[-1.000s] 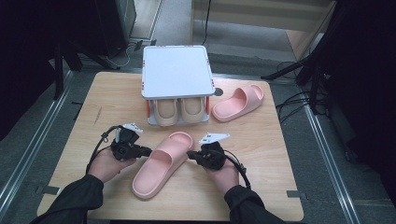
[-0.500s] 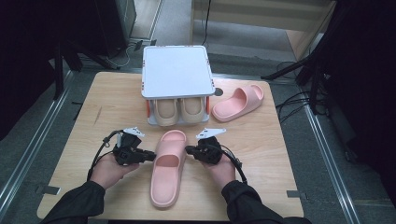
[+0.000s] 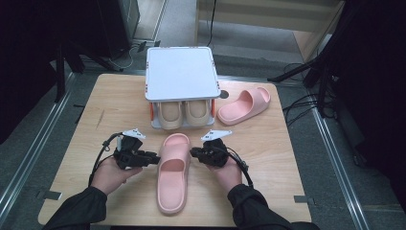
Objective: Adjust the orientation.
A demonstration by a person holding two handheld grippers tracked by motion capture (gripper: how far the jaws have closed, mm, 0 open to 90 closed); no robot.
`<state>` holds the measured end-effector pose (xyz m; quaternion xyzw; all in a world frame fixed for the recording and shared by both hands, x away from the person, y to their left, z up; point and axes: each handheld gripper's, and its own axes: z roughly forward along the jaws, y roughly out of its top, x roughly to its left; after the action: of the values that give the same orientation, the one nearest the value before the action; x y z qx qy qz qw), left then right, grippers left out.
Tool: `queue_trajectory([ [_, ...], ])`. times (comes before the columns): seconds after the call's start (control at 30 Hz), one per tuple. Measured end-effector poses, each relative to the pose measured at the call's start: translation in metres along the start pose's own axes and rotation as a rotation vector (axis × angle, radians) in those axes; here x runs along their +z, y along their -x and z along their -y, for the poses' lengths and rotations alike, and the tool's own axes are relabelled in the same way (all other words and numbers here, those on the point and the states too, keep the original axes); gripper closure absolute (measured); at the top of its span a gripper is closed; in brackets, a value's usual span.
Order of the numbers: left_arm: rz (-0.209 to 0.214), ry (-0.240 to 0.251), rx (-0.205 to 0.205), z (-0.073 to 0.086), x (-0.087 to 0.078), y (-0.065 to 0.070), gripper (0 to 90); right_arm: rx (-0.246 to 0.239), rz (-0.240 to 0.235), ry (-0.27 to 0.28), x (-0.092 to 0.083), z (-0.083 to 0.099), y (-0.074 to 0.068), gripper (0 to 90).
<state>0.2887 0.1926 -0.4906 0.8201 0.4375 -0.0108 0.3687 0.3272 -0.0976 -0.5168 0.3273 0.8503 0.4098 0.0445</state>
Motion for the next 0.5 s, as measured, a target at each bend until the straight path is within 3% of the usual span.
queue_trajectory([
  [0.07, -0.004, 0.0, 0.001, 0.0, -0.002, -0.001, 63.6, -0.004, 0.003, 0.005, -0.002, -0.001, 0.001, 77.9],
  [0.1, -0.021, 0.008, 0.003, 0.0, -0.006, -0.002, 61.8, -0.019, 0.001, 0.013, -0.005, -0.002, 0.001, 70.7],
  [0.17, -0.036, 0.015, 0.003, 0.0, -0.009, -0.003, 60.7, -0.035, 0.014, 0.018, -0.008, -0.003, 0.001, 68.0],
  [0.33, -0.036, 0.039, -0.012, -0.002, -0.015, -0.007, 59.4, -0.001, -0.036, 0.021, -0.013, -0.005, 0.005, 60.5],
  [0.5, -0.038, 0.041, -0.007, -0.004, -0.016, -0.009, 59.3, 0.02, -0.03, 0.041, -0.02, -0.004, 0.012, 50.8],
])
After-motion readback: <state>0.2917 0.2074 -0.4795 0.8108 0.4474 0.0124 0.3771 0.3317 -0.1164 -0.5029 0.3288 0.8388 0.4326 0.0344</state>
